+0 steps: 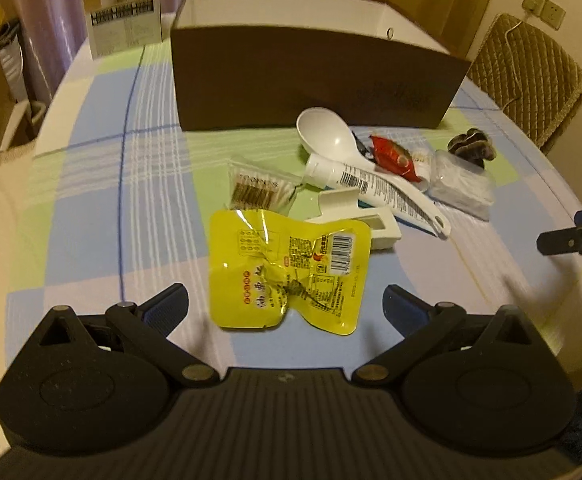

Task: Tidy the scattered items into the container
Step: 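Move the left tool toward the yellow snack pouch, then grasp the yellow snack pouch with the left tool and lift it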

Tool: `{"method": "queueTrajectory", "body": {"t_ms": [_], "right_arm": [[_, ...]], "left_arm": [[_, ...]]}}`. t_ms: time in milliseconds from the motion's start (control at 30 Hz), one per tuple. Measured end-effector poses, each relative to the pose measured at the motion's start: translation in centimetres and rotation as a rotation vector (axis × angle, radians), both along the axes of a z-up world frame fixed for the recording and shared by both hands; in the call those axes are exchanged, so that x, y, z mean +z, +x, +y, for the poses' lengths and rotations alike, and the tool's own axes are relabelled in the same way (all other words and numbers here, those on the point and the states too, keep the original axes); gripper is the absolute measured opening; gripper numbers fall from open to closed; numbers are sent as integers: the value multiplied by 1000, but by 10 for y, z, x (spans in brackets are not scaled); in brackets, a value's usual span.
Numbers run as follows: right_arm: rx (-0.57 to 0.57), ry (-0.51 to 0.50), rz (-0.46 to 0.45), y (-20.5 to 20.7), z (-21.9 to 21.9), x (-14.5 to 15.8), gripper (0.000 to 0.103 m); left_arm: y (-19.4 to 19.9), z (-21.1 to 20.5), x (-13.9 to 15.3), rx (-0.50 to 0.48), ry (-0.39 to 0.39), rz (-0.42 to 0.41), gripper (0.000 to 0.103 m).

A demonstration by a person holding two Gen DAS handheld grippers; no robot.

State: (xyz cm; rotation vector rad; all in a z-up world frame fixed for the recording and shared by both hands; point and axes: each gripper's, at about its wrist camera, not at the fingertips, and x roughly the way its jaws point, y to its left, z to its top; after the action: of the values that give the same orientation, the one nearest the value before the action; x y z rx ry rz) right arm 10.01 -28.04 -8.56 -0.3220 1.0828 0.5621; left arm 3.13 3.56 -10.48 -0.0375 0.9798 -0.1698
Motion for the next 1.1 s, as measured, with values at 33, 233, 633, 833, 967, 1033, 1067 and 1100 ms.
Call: {"method": "queueTrajectory", "body": {"t_ms": [33,233,633,833,967,1033,1067,1100], "right_arm": [[-1,-2,4,4,0,-1,103],[6,-14,17,22,1,-7,103],[45,-51,22,41,4,-12,103],[-3,-63,40,49,-8,-18,103],[-2,-64,40,52,-8,-19,103],[-1,-61,41,53,-7,-20,103],[1,-60,41,53,-6,-21,103],[5,-62,42,53,-5,-22,103]], "left_arm": [[1,-1,-2,-5,-3,10,102],[-6,9,-8,45,-63,37,101],[33,27,-28,-16,-150,64,84],[30,27,-29,-33,-243,84,42],[22,26,-25,-33,-325,97,31],[21,25,-24,-24,-358,97,32],[22,24,-25,-20,-380,99,36],[23,23,-27,-13,-392,105,43]]}}
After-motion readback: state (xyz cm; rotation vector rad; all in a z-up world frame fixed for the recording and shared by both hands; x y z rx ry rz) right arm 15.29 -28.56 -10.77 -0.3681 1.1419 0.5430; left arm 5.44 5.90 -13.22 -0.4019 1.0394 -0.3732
